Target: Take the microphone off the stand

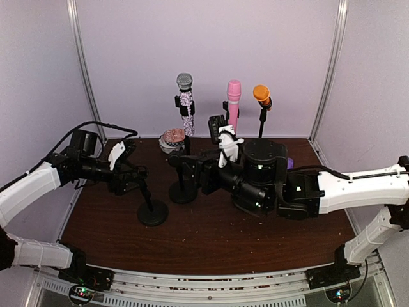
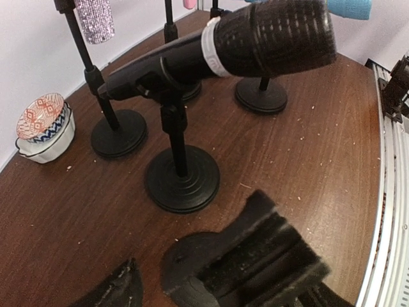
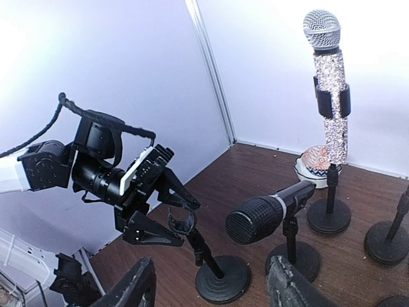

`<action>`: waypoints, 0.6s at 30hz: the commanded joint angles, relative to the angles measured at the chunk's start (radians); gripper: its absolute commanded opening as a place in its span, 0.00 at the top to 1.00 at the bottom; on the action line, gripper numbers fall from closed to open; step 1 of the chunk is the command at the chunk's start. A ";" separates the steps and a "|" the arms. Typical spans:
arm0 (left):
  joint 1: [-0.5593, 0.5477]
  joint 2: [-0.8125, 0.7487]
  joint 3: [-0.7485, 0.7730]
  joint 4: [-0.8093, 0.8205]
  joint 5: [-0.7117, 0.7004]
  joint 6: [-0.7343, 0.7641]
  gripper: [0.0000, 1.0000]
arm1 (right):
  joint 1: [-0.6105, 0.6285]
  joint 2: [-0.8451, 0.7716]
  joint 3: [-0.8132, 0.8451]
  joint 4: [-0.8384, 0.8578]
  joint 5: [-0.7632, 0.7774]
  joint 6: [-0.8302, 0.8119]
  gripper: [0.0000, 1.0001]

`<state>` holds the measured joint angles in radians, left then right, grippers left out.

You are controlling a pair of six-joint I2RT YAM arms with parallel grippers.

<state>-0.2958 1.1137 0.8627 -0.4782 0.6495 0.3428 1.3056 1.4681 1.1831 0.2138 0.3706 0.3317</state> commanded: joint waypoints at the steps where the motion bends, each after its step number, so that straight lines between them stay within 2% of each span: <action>1: -0.005 0.038 -0.030 0.114 -0.010 0.010 0.24 | 0.007 -0.026 0.010 -0.051 0.055 -0.021 0.41; 5: -0.003 0.092 -0.016 0.130 0.014 0.001 0.28 | 0.008 -0.036 0.016 -0.069 0.081 -0.025 0.45; 8: -0.004 0.132 0.007 0.139 0.066 -0.005 0.38 | 0.009 -0.037 0.025 -0.088 0.102 -0.030 0.50; 13: -0.004 0.177 0.048 0.050 0.160 0.067 0.64 | 0.007 -0.035 0.043 -0.122 0.131 -0.052 0.61; 18: -0.003 0.209 0.075 -0.027 0.180 0.148 0.88 | 0.003 -0.034 0.048 -0.136 0.154 -0.073 0.65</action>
<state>-0.2962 1.3071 0.8963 -0.4450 0.7589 0.4320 1.3075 1.4620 1.1942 0.1055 0.4782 0.2840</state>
